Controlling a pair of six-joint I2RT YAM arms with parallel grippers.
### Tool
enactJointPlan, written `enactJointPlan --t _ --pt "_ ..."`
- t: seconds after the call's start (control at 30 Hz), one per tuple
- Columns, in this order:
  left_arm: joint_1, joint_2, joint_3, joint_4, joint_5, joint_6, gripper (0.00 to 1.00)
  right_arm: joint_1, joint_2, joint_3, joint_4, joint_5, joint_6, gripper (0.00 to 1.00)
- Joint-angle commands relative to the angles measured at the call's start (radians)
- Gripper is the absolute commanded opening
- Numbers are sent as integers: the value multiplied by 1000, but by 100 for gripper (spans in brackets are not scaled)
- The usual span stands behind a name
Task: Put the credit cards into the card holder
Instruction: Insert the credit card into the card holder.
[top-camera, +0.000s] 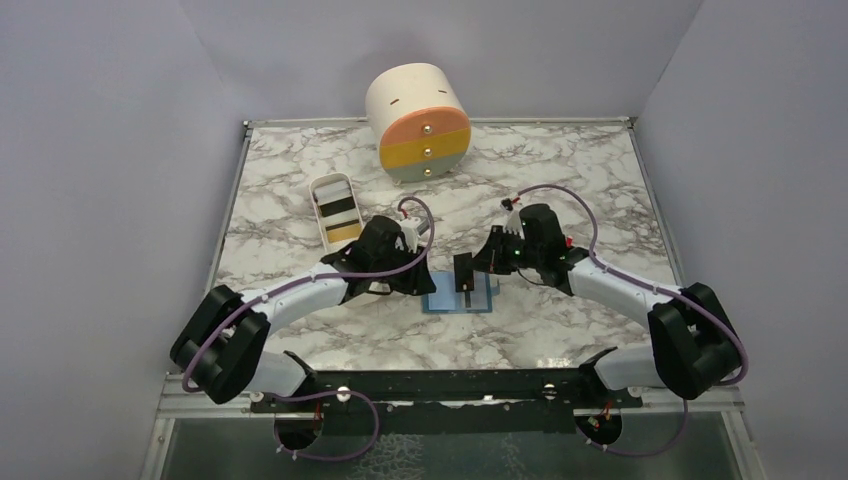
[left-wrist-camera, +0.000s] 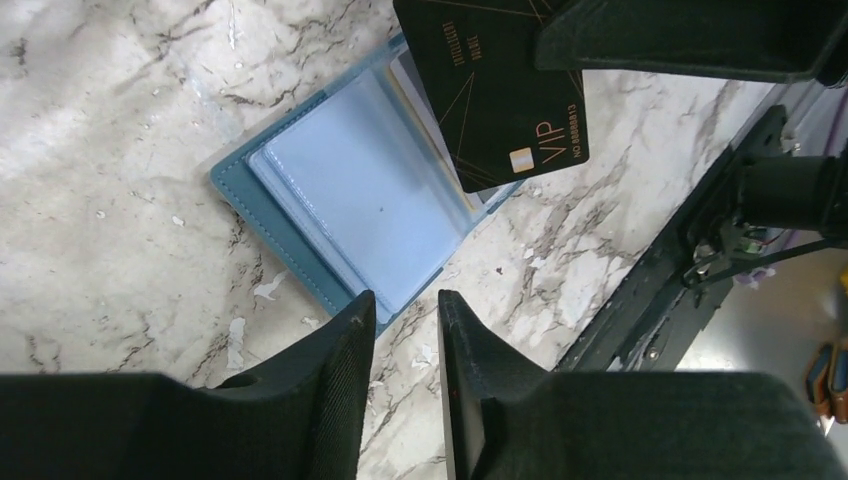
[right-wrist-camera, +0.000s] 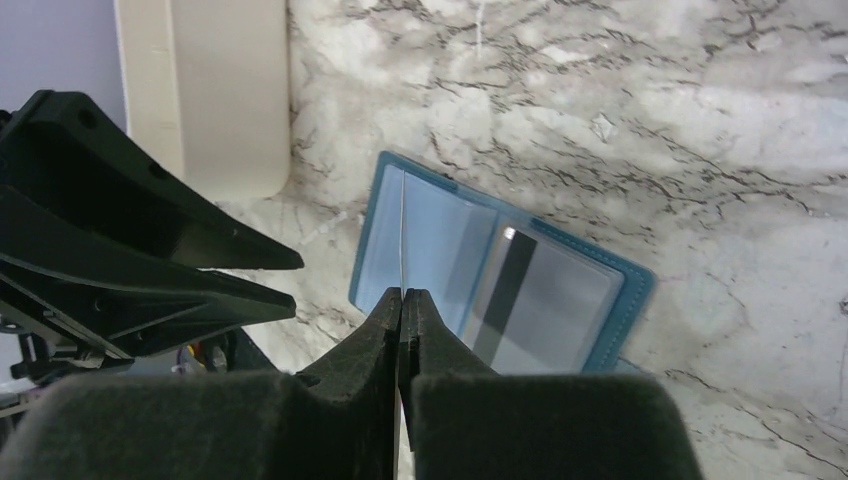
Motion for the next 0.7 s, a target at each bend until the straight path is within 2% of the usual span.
enactJointPlan --t 0.0,0.1,0.17,0.67 --pt "-44 49 28 7 -68 6 28 -14 32 -29 57 -27 15 1" --pt "-61 62 13 14 -110 14 18 -18 43 -41 81 -20 19 1" --pt "-63 70 -10 37 -120 12 14 -24 56 -47 95 -23 21 1" --pt "-80 202 -34 108 -116 11 10 -32 114 -71 148 -29 41 1"
